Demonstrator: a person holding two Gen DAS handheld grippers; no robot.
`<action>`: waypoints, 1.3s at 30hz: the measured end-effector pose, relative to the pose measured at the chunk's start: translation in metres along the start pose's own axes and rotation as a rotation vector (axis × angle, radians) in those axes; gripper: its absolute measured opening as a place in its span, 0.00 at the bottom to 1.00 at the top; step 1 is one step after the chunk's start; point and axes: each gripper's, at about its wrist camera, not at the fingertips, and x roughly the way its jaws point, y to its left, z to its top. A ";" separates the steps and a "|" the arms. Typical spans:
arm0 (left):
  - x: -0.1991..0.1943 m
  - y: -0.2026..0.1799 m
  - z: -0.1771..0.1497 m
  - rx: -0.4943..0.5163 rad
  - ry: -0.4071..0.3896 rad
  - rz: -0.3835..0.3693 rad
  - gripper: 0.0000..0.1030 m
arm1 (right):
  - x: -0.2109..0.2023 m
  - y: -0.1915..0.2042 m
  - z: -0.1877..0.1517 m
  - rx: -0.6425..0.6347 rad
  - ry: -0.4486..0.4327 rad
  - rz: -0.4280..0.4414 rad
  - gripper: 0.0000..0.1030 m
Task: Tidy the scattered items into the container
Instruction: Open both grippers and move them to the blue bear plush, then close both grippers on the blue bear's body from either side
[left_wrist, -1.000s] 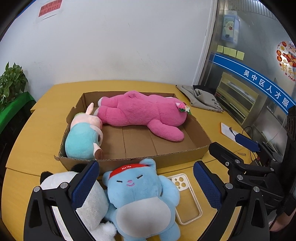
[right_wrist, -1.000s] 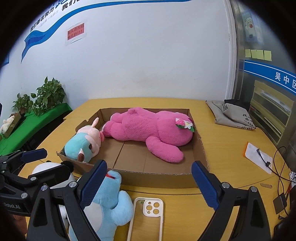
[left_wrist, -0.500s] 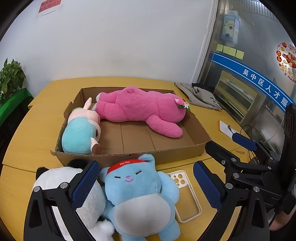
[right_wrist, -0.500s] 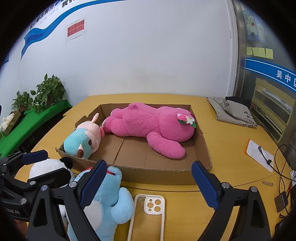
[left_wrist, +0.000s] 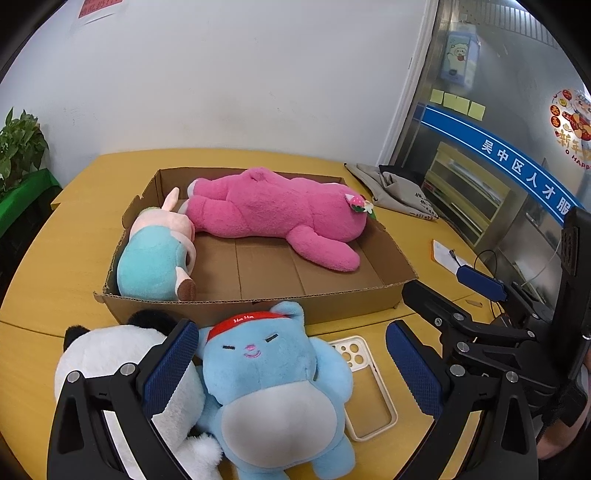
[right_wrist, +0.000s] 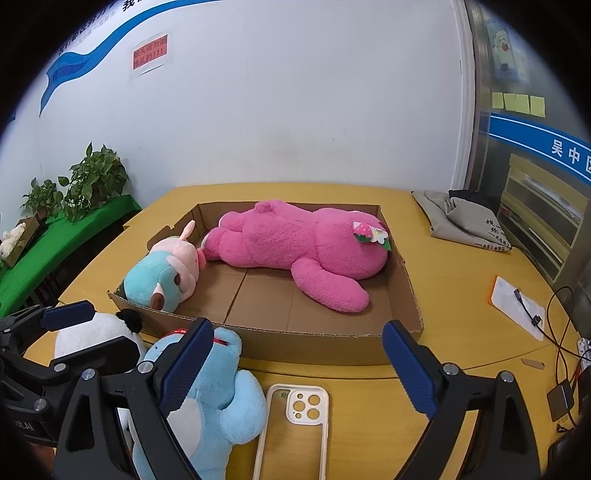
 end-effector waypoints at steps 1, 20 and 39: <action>0.000 0.000 0.000 -0.001 -0.001 0.001 1.00 | 0.000 0.000 0.000 -0.001 0.001 0.001 0.90; 0.012 0.020 -0.019 -0.033 0.067 -0.036 1.00 | 0.013 -0.006 -0.016 0.009 0.050 0.043 0.91; 0.062 0.025 -0.055 -0.002 0.226 -0.186 0.98 | 0.054 0.064 -0.101 -0.151 0.350 0.385 0.90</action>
